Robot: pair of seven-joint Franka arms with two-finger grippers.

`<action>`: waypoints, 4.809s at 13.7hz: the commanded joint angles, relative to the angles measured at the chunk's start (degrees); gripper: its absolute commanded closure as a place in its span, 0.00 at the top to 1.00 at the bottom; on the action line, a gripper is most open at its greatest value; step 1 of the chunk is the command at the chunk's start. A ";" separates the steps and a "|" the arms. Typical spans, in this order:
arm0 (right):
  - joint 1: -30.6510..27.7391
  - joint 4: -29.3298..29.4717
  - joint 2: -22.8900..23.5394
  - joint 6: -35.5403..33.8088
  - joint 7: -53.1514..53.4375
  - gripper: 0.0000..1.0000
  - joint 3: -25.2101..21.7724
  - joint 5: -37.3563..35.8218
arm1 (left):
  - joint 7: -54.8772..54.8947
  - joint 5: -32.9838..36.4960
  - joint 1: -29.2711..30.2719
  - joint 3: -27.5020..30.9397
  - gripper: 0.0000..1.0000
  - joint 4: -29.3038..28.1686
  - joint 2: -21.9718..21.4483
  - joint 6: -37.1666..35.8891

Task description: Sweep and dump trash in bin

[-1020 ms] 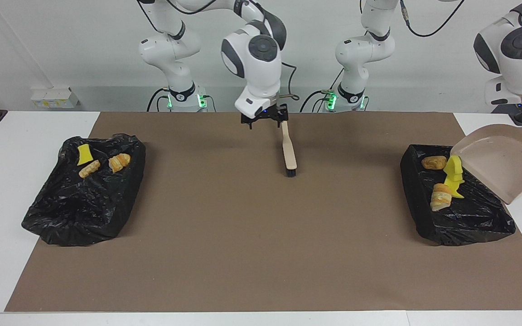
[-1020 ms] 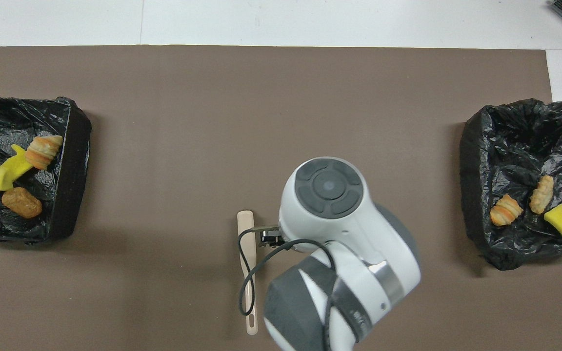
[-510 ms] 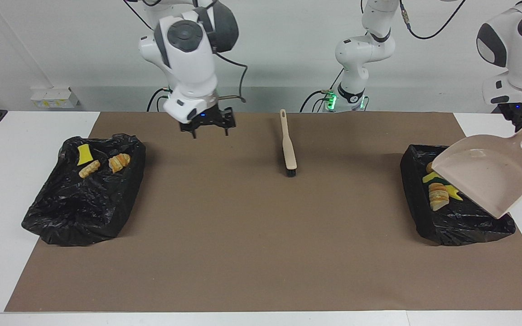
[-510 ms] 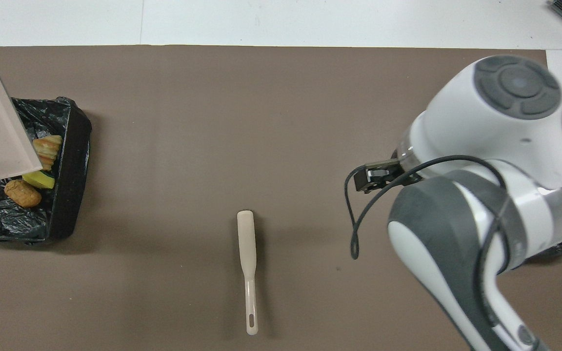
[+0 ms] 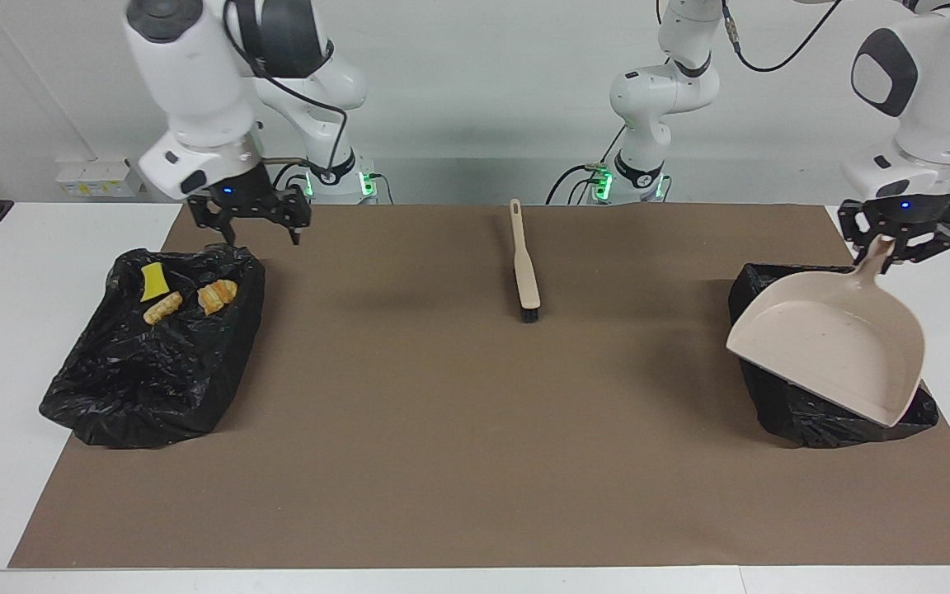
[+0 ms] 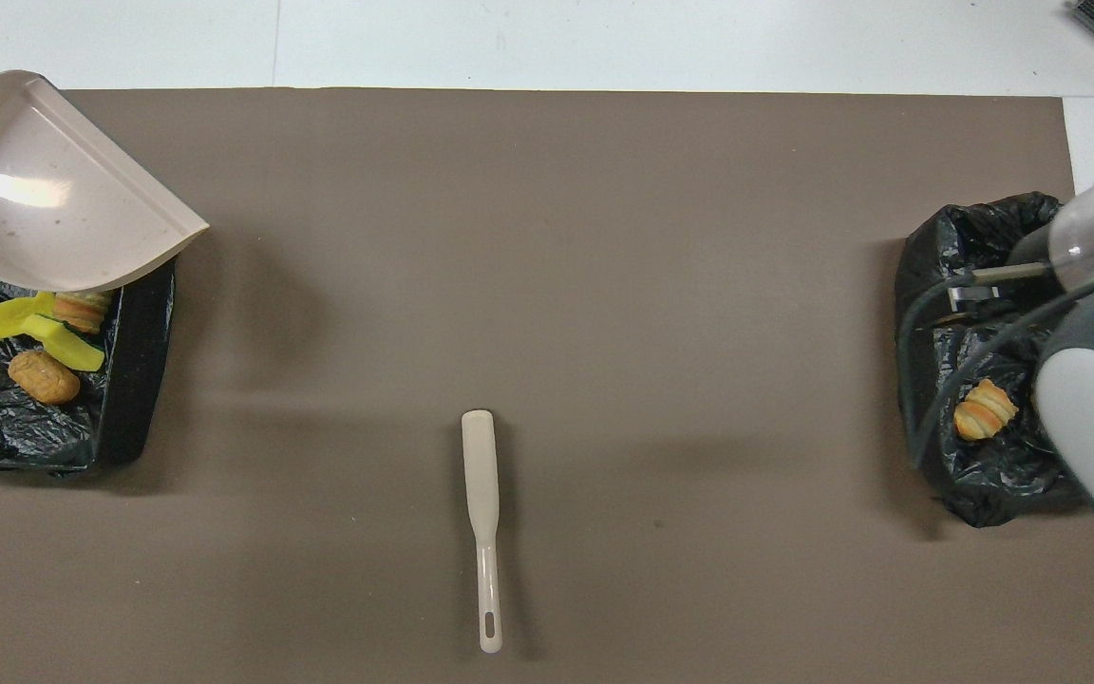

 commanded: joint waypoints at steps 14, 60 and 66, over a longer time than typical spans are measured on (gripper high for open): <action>-2.83 -0.35 -4.02 -4.49 -1.68 1.00 -2.18 4.67 | -53.06 -11.39 -30.93 0.43 0.00 -6.99 9.72 14.92; -2.92 -0.35 -4.02 -4.58 -1.68 1.00 -2.18 4.76 | -34.38 -14.02 -3.52 0.96 1.00 -9.28 -5.28 3.10; -2.92 -0.35 -4.02 -4.58 -1.68 1.00 -2.18 4.76 | -35.17 -7.26 -4.48 0.26 1.00 0.22 -6.96 -8.15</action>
